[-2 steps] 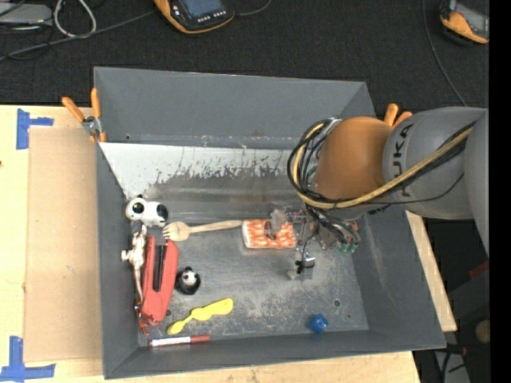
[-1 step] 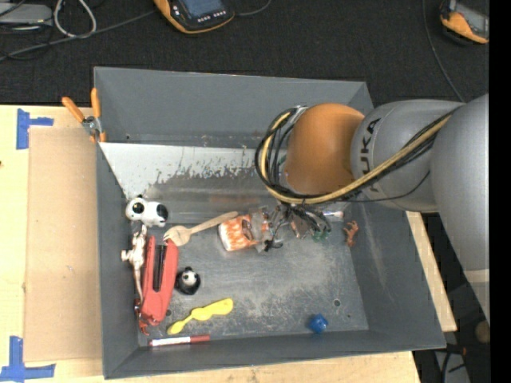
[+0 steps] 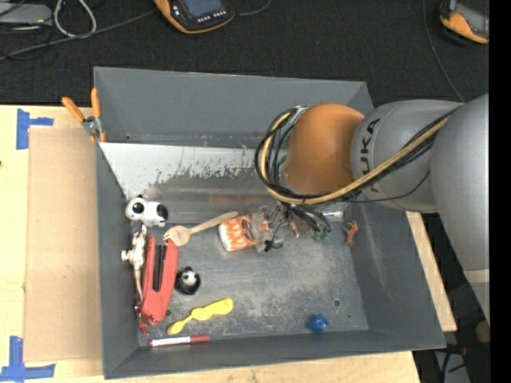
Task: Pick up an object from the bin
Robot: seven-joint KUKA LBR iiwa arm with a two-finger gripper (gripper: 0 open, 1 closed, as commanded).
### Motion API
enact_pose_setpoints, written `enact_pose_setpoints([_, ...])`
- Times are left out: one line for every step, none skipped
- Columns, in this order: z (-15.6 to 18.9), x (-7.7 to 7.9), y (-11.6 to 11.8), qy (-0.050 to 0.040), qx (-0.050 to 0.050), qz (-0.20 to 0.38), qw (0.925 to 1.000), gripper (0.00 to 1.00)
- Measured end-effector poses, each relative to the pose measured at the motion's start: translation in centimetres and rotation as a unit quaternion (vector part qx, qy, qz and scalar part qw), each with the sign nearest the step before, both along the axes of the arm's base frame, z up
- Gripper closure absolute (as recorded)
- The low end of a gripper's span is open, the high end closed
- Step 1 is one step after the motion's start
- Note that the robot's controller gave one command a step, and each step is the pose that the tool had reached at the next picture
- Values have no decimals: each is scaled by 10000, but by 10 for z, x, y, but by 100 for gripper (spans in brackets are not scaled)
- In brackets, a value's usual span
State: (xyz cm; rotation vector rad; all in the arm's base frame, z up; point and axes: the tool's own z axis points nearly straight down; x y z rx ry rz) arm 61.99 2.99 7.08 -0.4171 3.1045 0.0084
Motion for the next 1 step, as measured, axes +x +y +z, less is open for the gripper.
enact_pose_setpoints([0, -38, 36, 5, 10, -290, 9996, 100])
